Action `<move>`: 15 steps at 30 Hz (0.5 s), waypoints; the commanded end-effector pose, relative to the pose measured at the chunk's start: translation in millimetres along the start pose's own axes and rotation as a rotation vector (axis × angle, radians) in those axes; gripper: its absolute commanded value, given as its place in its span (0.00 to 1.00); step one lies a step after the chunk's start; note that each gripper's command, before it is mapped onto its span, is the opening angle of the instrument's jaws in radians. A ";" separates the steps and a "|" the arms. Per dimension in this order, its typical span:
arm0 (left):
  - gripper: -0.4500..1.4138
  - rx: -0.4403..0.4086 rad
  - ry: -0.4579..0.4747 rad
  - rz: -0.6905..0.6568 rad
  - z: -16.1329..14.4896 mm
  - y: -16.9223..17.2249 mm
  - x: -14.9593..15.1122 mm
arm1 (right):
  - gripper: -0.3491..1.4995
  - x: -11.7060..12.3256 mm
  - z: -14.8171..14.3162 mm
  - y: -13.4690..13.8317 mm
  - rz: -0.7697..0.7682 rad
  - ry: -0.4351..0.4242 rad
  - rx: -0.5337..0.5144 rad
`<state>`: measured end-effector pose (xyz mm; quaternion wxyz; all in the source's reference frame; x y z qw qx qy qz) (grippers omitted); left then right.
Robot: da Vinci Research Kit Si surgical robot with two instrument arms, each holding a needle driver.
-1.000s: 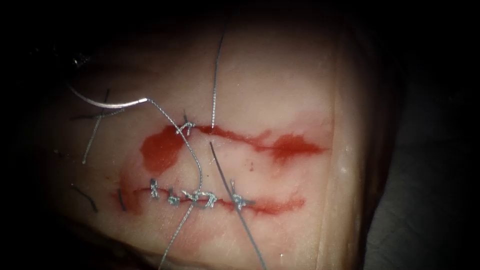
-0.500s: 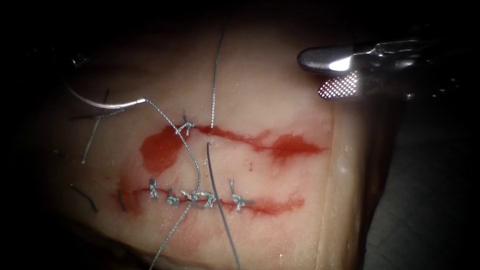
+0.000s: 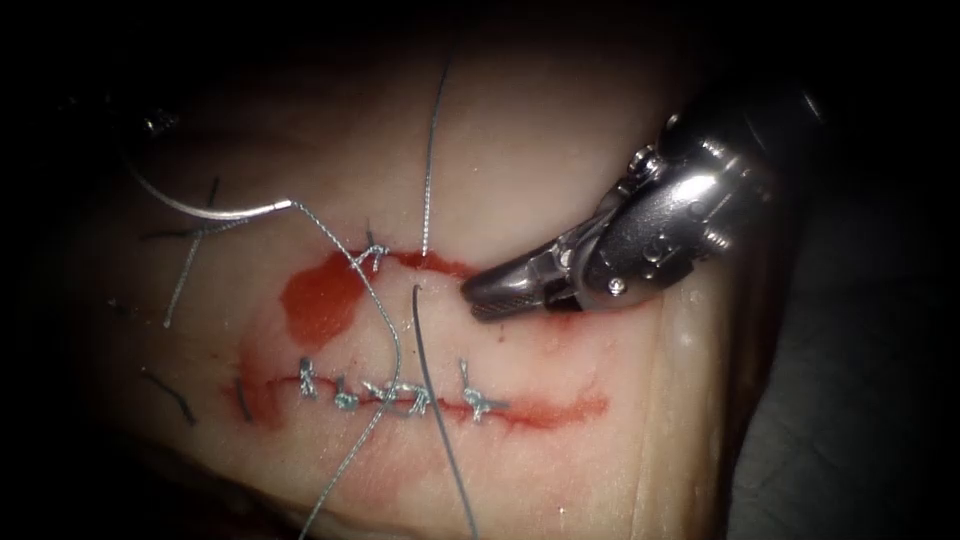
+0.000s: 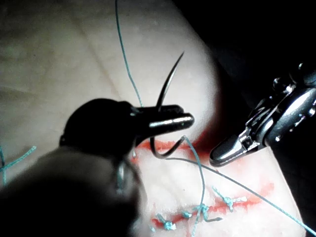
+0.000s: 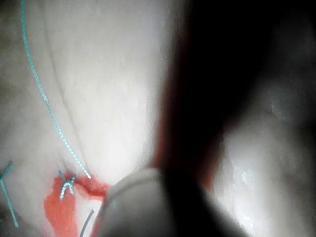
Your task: Wound Closure
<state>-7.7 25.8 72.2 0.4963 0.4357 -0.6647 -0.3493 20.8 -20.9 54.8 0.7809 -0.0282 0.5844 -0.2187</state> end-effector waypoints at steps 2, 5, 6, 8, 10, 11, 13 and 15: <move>0.00 0.001 0.001 -0.002 0.3 0.8 0.1 | 0.00 -1.0 2.5 0.0 0.024 0.036 -0.015; 0.00 0.001 0.001 -0.002 0.3 0.8 0.2 | 0.00 -1.0 3.1 0.3 0.043 0.047 -0.039; 0.00 0.000 0.000 -0.001 0.4 0.8 0.2 | 0.00 -1.0 3.9 0.8 0.042 0.040 -0.067; 0.00 -0.001 0.000 -0.001 0.4 0.8 0.2 | 0.00 -1.4 4.3 1.4 0.046 0.032 -0.073; 0.00 -0.001 0.000 -0.001 0.5 0.8 0.2 | 0.10 -1.5 4.4 1.6 0.047 0.032 -0.074; 0.00 -0.001 0.000 -0.001 0.5 0.8 0.2 | 0.22 -1.6 4.3 1.7 0.054 0.032 -0.074; 0.00 -0.001 0.000 -0.001 0.5 0.8 0.3 | 0.41 -1.8 4.1 2.0 0.032 0.034 -0.073; 0.00 -0.001 0.000 -0.006 0.5 0.8 0.3 | 0.35 -1.7 3.9 1.8 0.031 0.023 -0.084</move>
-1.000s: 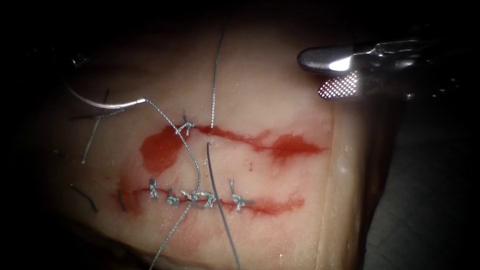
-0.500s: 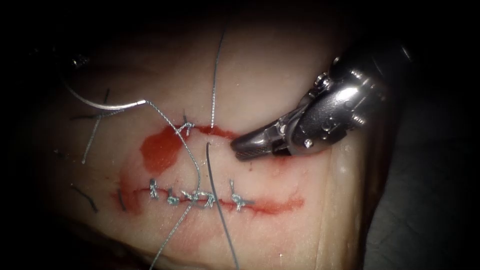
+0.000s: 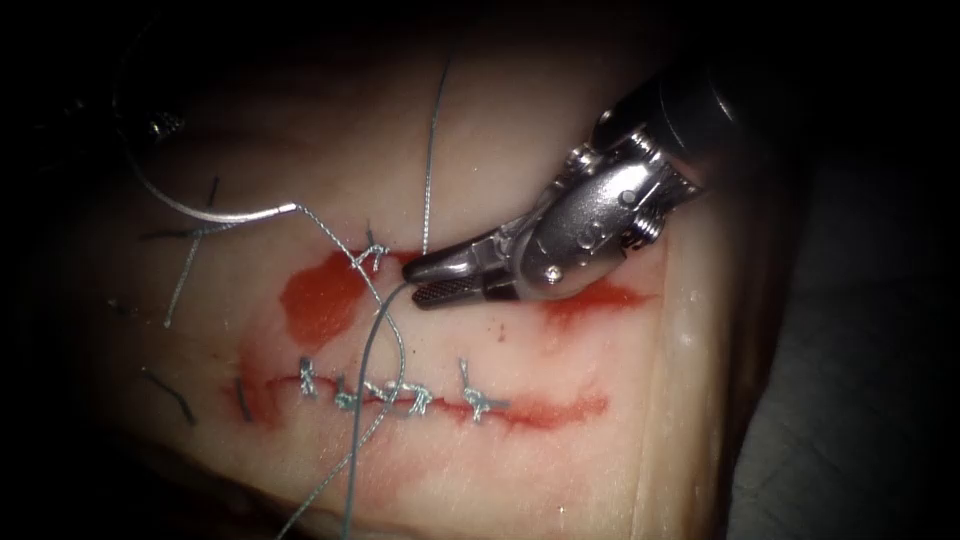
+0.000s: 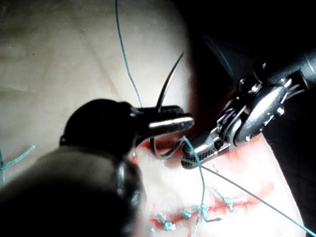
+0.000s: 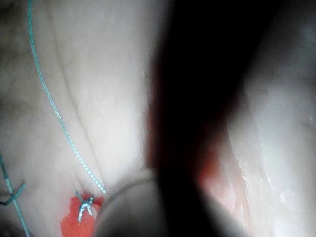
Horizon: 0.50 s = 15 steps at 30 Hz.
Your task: Wound Closure
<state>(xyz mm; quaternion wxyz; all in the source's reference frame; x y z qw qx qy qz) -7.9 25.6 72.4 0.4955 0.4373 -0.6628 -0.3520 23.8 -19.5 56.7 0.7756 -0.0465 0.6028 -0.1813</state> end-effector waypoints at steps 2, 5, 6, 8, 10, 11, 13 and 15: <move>0.00 0.001 0.000 0.001 0.4 0.7 0.1 | 0.38 -0.2 1.0 0.1 -0.006 -0.016 -0.014; 0.00 0.001 0.000 0.002 0.4 0.7 0.1 | 0.39 -0.3 0.9 0.1 -0.012 -0.020 -0.017; 0.00 0.001 0.000 0.002 0.5 0.7 0.1 | 0.39 -0.3 0.8 0.2 -0.011 -0.019 -0.017; 0.00 0.001 0.000 0.002 0.5 0.7 0.1 | 0.39 -0.3 0.8 0.2 -0.011 -0.022 -0.018; 0.00 0.001 0.000 0.002 0.5 0.7 0.1 | 0.39 -0.4 0.8 0.2 -0.012 -0.023 -0.019; 0.00 0.000 0.000 0.002 0.5 0.7 0.1 | 0.40 -0.6 1.1 0.1 -0.014 -0.025 -0.021; 0.00 0.000 0.000 0.002 0.5 0.7 0.1 | 0.40 -0.7 1.3 0.1 -0.015 -0.028 -0.022; 0.00 0.000 0.000 0.002 0.5 0.7 0.1 | 0.41 -1.0 1.6 0.0 -0.019 -0.032 -0.025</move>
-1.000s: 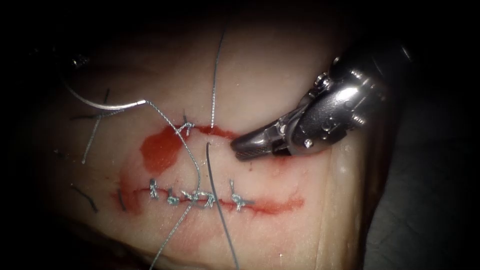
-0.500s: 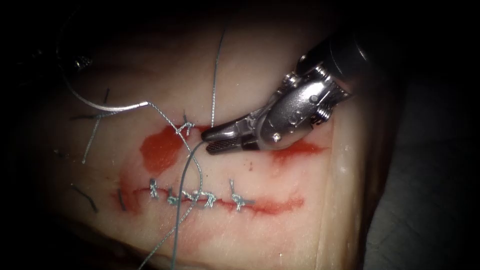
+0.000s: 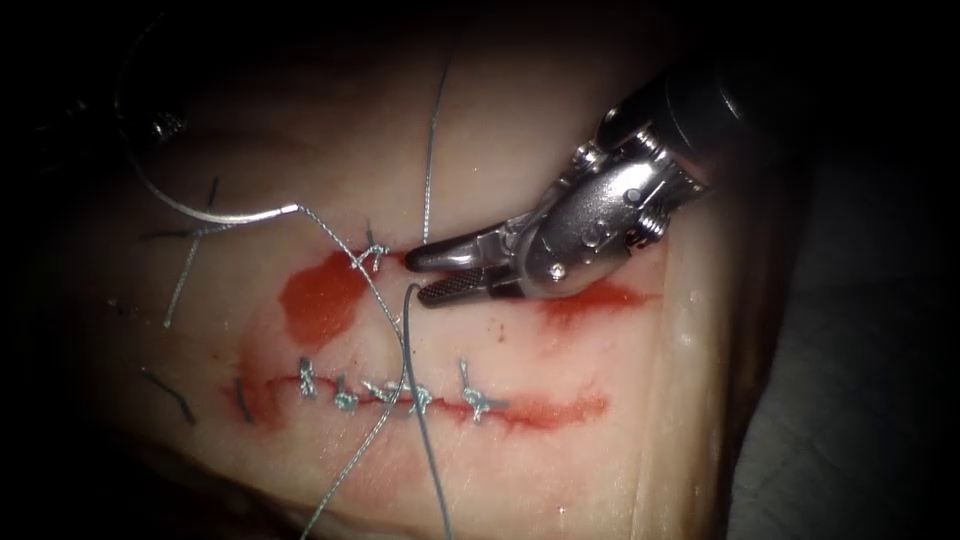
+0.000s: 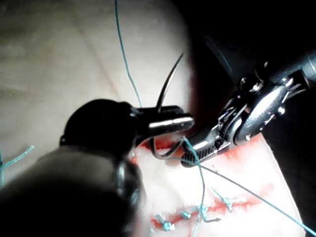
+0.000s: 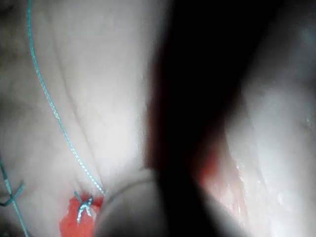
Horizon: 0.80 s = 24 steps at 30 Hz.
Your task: Wound Closure
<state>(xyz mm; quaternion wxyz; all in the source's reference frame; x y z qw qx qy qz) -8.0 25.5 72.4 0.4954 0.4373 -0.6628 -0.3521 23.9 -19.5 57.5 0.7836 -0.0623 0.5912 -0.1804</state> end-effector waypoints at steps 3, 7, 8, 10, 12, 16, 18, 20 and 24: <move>0.00 0.000 -0.001 0.002 0.4 0.6 0.1 | 0.45 -0.8 1.7 0.0 -0.007 -0.004 -0.008; 0.00 0.000 -0.001 -0.004 0.4 0.6 0.1 | 0.49 -1.5 2.3 -0.2 -0.021 -0.011 -0.012; 0.00 0.000 -0.001 -0.004 0.4 0.6 0.1 | 0.50 -1.6 2.4 -0.3 -0.017 -0.013 -0.012; 0.00 0.000 -0.001 -0.004 0.4 0.6 0.1 | 0.18 -1.8 2.6 -0.6 -0.017 -0.014 -0.012; 0.00 0.000 -0.001 -0.004 0.4 0.6 0.1 | 0.00 -1.9 2.2 -1.0 -0.023 -0.017 -0.014; 0.00 0.000 -0.001 -0.004 0.4 0.6 0.1 | 0.00 -1.8 0.7 -1.7 -0.034 -0.015 -0.012; 0.00 -0.002 0.002 -0.009 0.5 0.6 0.1 | 0.00 -1.7 -0.2 -2.1 -0.038 -0.019 -0.015; 0.00 -0.002 0.001 -0.009 0.5 0.6 0.2 | 0.00 -1.7 -1.1 -2.4 -0.054 -0.027 -0.021; 0.00 -0.003 0.001 -0.008 0.6 0.7 0.2 | 0.00 -1.7 -3.9 -3.2 -0.067 -0.046 -0.035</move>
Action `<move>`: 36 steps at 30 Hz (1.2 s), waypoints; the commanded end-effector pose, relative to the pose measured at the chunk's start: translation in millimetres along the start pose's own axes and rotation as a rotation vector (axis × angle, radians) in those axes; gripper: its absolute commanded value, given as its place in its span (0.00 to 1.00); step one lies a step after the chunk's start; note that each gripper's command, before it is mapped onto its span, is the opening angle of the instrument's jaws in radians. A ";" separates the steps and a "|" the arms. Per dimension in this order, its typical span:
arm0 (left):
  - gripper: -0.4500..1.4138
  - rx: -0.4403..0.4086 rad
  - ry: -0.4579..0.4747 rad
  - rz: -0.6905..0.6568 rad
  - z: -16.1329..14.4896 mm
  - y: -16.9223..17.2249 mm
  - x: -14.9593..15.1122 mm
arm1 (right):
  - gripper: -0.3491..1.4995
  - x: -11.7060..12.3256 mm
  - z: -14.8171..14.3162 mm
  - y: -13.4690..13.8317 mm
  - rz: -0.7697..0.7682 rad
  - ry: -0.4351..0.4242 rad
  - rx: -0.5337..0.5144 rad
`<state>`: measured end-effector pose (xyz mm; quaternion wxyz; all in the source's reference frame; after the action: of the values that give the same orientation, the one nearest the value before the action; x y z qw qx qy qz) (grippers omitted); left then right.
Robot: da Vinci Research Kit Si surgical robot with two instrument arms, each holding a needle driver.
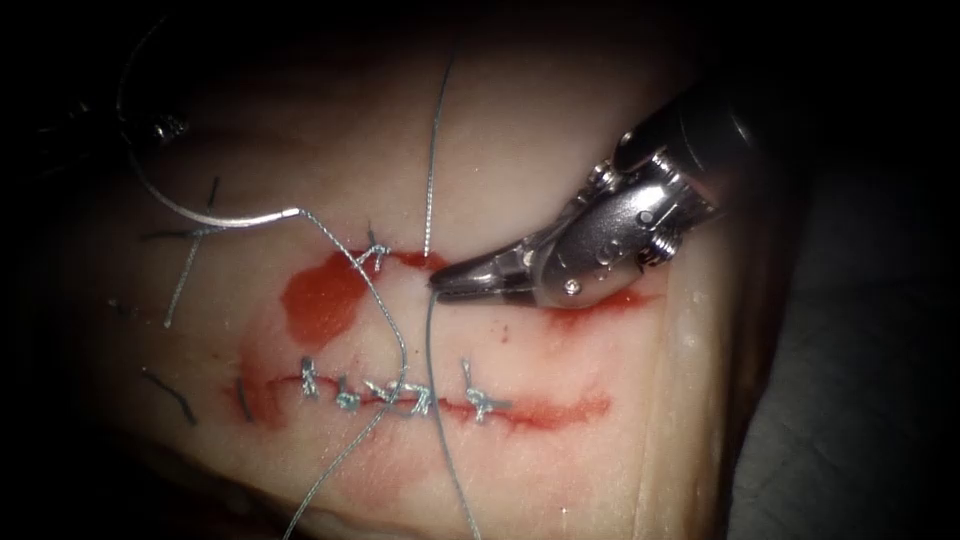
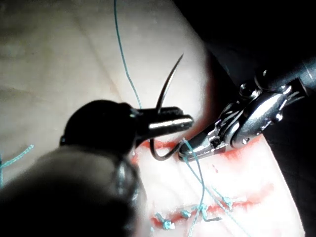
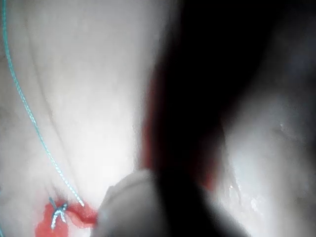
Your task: Wound Closure
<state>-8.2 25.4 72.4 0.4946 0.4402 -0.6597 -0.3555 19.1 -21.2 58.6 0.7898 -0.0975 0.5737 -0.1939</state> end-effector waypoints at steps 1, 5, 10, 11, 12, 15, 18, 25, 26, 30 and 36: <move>0.00 0.000 0.000 0.002 0.4 0.6 0.0 | 0.00 -0.1 0.1 -0.2 -0.004 -0.001 -0.003; 0.00 0.000 0.000 0.002 0.4 0.6 0.0 | 0.00 0.3 -4.0 -0.6 -0.021 -0.033 -0.023; 0.00 0.001 0.000 0.002 0.4 0.6 0.0 | 0.00 0.9 -8.0 -0.7 -0.046 -0.081 -0.047; 0.00 0.001 0.000 0.002 0.4 0.6 0.0 | 0.00 1.0 -9.3 -0.6 -0.048 -0.096 -0.053; 0.00 0.001 0.000 0.002 0.4 0.6 0.0 | 0.00 1.1 -10.2 -0.6 -0.053 -0.111 -0.055; 0.00 0.001 0.000 -0.003 0.3 0.6 0.1 | 0.00 1.6 -14.8 -0.8 -0.088 -0.180 -0.084; 0.00 -0.001 0.004 -0.001 0.3 0.8 0.2 | 0.00 1.7 -17.7 -1.3 -0.099 -0.218 -0.098; 0.00 -0.001 0.005 -0.013 0.2 1.3 0.4 | 0.00 0.9 -25.8 -3.8 -0.151 -0.448 -0.077; 0.00 -0.001 0.005 -0.013 0.3 1.3 0.5 | 0.00 0.8 -26.6 -4.1 -0.158 -0.470 -0.065; 0.00 -0.001 0.005 -0.013 0.3 1.3 0.5 | 0.00 -0.5 -30.8 -6.0 -0.188 -0.591 0.012; 0.00 -0.003 0.007 -0.019 0.3 1.3 0.5 | 0.00 -2.9 -35.3 -8.8 -0.251 -0.785 0.194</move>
<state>-8.3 25.2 73.2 0.4937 0.4473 -0.6529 -0.3603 -17.7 -25.0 52.5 0.9256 -0.1549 0.1737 -0.2984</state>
